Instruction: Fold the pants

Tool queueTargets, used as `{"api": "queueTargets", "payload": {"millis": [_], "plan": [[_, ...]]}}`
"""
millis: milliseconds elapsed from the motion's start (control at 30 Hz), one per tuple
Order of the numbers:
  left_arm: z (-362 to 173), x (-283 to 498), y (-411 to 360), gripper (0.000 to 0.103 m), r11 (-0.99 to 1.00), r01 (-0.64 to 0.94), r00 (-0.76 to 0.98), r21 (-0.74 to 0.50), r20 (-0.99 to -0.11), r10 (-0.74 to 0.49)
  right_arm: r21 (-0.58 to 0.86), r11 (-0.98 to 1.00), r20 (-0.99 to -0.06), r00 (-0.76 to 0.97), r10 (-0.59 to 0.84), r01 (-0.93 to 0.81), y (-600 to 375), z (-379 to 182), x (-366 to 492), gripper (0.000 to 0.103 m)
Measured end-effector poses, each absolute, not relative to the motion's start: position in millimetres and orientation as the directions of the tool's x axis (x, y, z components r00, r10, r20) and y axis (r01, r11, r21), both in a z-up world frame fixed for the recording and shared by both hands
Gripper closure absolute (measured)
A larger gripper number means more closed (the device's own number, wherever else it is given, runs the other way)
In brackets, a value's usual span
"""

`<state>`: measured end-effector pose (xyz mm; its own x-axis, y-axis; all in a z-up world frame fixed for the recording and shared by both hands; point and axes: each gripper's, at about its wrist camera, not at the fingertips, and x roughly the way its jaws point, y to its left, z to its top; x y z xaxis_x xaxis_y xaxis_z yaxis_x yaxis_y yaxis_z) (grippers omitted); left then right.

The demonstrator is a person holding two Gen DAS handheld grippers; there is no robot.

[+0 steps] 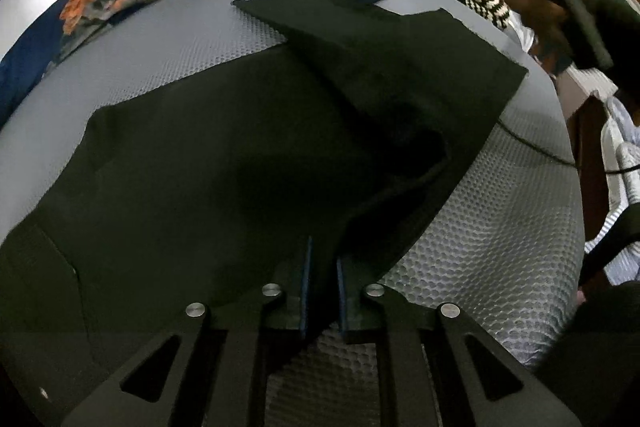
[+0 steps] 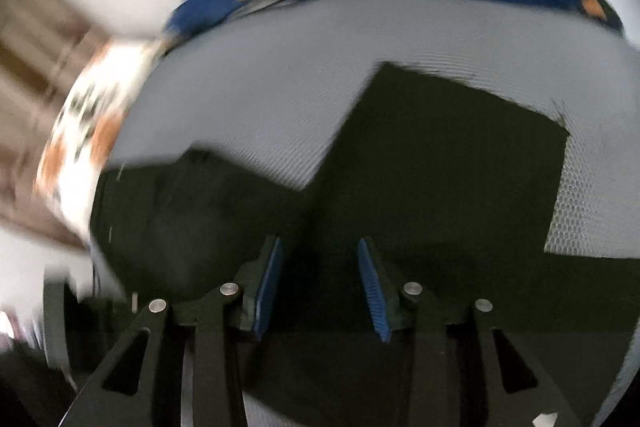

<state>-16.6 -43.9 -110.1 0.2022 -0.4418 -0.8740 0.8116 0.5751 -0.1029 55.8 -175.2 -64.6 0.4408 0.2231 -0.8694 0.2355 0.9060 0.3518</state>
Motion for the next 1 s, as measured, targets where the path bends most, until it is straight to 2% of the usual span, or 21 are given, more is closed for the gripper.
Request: {"api": "queueTargets", "payload": {"millis": [100, 333, 400, 500, 633, 667, 733, 800, 1000], "plan": [[-110, -16, -42, 0.092, 0.582, 0.805, 0.195, -0.119, -0.872, -0.448, 0.358, 0.867, -0.888, 0.414, 0.201, 0.348, -201, -81, 91, 0.065], [-112, -12, -41, 0.092, 0.587, 0.796, 0.168, -0.149, -0.877, -0.450, 0.270, 0.859, -0.939, 0.318, 0.134, 0.435, -207, -95, 161, 0.065], [-112, -11, -41, 0.092, 0.588, 0.794, 0.165, -0.153, -0.876, -0.452, 0.236, 0.858, -0.950, 0.292, 0.106, 0.456, -208, -100, 174, 0.061], [-114, -11, -42, 0.092, 0.589, 0.793, 0.164, -0.156, -0.876, -0.453, 0.169, 0.862, -0.968, 0.244, 0.054, 0.478, -203, -104, 196, 0.055], [-115, -8, -41, 0.092, 0.591, 0.788, 0.155, -0.173, -0.873, -0.462, 0.001, 0.871, -0.985, 0.150, -0.084, 0.492, -190, -110, 217, 0.054], [-115, -8, -41, 0.092, 0.592, 0.787, 0.154, -0.175, -0.873, -0.463, -0.018, 0.868, -0.985, 0.138, -0.099, 0.496, -189, -110, 219, 0.056], [-115, -8, -41, 0.092, 0.592, 0.786, 0.155, -0.177, -0.871, -0.466, -0.063, 0.859, -0.983, 0.116, -0.141, 0.509, -187, -110, 222, 0.069], [-115, -8, -42, 0.092, 0.593, 0.786, 0.156, -0.178, -0.870, -0.468, -0.060, 0.853, -0.984, 0.114, -0.138, 0.518, -191, -108, 219, 0.094], [-115, -9, -39, 0.092, 0.594, 0.784, 0.159, -0.180, -0.867, -0.473, -0.013, 0.825, -0.960, 0.223, -0.168, 0.565, -219, -61, 166, 0.095]]}}
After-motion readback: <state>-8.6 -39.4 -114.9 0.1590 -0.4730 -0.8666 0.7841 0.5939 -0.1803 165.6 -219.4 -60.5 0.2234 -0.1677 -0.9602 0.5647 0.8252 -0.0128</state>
